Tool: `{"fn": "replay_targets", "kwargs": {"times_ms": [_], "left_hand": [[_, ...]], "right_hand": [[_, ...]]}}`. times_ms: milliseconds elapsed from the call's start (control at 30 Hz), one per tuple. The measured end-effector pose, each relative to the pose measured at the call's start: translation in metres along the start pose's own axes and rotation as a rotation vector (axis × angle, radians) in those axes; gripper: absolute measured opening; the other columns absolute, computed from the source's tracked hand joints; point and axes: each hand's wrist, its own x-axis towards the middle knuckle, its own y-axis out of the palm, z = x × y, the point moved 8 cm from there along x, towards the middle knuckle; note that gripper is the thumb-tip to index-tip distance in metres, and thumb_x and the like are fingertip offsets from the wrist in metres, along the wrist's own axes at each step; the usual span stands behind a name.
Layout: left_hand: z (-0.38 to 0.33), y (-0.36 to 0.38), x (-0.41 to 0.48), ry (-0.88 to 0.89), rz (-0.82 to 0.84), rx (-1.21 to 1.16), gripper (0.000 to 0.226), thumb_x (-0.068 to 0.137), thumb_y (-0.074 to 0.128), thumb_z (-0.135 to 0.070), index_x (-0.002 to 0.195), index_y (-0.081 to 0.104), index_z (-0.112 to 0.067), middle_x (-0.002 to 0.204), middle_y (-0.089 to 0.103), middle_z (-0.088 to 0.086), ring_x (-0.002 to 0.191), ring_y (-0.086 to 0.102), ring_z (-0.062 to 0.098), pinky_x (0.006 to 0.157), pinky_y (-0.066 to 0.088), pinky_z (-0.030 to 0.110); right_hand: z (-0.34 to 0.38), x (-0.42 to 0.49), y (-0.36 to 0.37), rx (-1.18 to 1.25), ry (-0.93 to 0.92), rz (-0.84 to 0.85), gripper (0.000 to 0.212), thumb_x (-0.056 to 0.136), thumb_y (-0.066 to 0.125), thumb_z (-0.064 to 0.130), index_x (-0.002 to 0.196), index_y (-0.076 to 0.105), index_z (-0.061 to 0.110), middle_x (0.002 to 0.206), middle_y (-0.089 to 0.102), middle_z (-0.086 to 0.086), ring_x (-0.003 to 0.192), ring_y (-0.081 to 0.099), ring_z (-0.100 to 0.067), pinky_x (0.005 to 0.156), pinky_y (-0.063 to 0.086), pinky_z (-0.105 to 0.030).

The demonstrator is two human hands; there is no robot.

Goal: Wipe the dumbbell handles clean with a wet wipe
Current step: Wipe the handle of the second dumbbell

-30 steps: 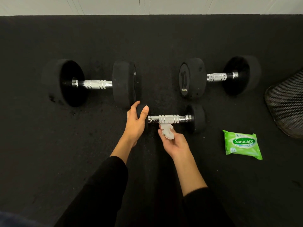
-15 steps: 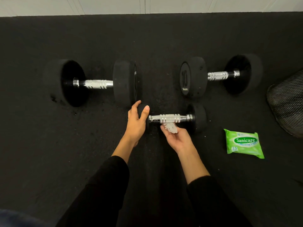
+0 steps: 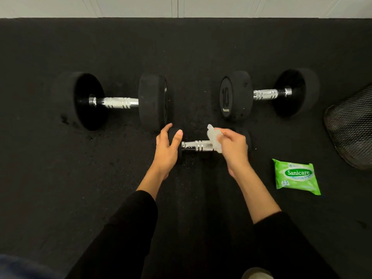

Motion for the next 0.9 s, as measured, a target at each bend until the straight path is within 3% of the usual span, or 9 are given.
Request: {"fn": "replay_targets", "kwargs": {"times_ms": [67,200,333,500,600,767,900], "left_hand": [[0.000,0.000,0.000,0.003,-0.001,-0.003,0.057,0.096,0.046,-0.047,0.148,0.026,-0.032,0.152,0.024,0.002,0.139,0.029,0.020,0.106,0.030,0.031],[0.000,0.000,0.001,0.009,-0.005,0.008,0.057,0.096,0.046,-0.047,0.147,0.026,-0.032,0.153,0.023,0.002,0.139,0.029,0.020,0.104,0.030,0.030],[0.001,-0.001,0.001,0.016,-0.007,0.009,0.056,0.096,0.047,-0.047,0.147,0.027,-0.032,0.150,0.026,0.002,0.137,0.032,0.019,0.106,0.031,0.030],[0.004,-0.001,0.003,0.030,0.009,0.007,0.059,0.095,0.048,-0.047,0.148,0.026,-0.031,0.150,0.028,0.002,0.136,0.033,0.018,0.103,0.032,0.028],[0.009,0.000,0.006,0.027,0.022,-0.012,0.062,0.093,0.051,-0.051,0.147,0.027,-0.033,0.149,0.033,0.002,0.135,0.037,0.019,0.110,0.035,0.038],[0.011,0.000,0.008,0.021,0.023,-0.018,0.062,0.090,0.052,-0.054,0.144,0.028,-0.036,0.148,0.036,0.003,0.133,0.040,0.021,0.109,0.038,0.046],[0.013,0.000,0.008,0.023,0.023,-0.035,0.064,0.087,0.053,-0.058,0.143,0.029,-0.038,0.147,0.037,0.004,0.133,0.041,0.023,0.107,0.040,0.049]], "right_hand": [[0.023,0.001,0.014,-0.496,-0.335,0.085,0.030,0.095,0.046,0.009,0.114,0.068,0.017,0.096,0.065,0.001,0.086,0.058,-0.013,0.066,0.038,-0.009],[0.014,0.025,0.045,-0.934,-0.362,0.333,0.032,0.091,0.042,0.005,0.108,0.068,0.012,0.099,0.066,-0.015,0.090,0.061,-0.029,0.073,0.049,-0.033],[0.019,0.034,0.072,-0.996,-0.311,0.456,0.030,0.088,0.046,0.005,0.106,0.070,0.011,0.101,0.065,-0.018,0.091,0.062,-0.031,0.078,0.054,-0.039],[0.023,0.013,0.083,-0.890,-0.426,0.560,0.029,0.096,0.043,0.008,0.111,0.067,0.013,0.100,0.066,-0.013,0.087,0.062,-0.023,0.074,0.052,-0.033],[0.023,0.012,0.069,-0.883,-0.483,0.578,0.029,0.097,0.044,0.008,0.112,0.067,0.015,0.093,0.063,-0.005,0.076,0.058,-0.013,0.062,0.042,-0.022],[0.023,0.024,0.070,-0.895,-0.397,0.593,0.032,0.095,0.040,0.006,0.106,0.069,0.015,0.099,0.065,-0.009,0.086,0.060,-0.019,0.070,0.046,-0.028],[0.024,0.019,0.097,-0.919,-0.357,0.640,0.030,0.096,0.038,0.008,0.110,0.064,0.011,0.098,0.060,-0.012,0.087,0.058,-0.023,0.067,0.043,-0.031]]}}
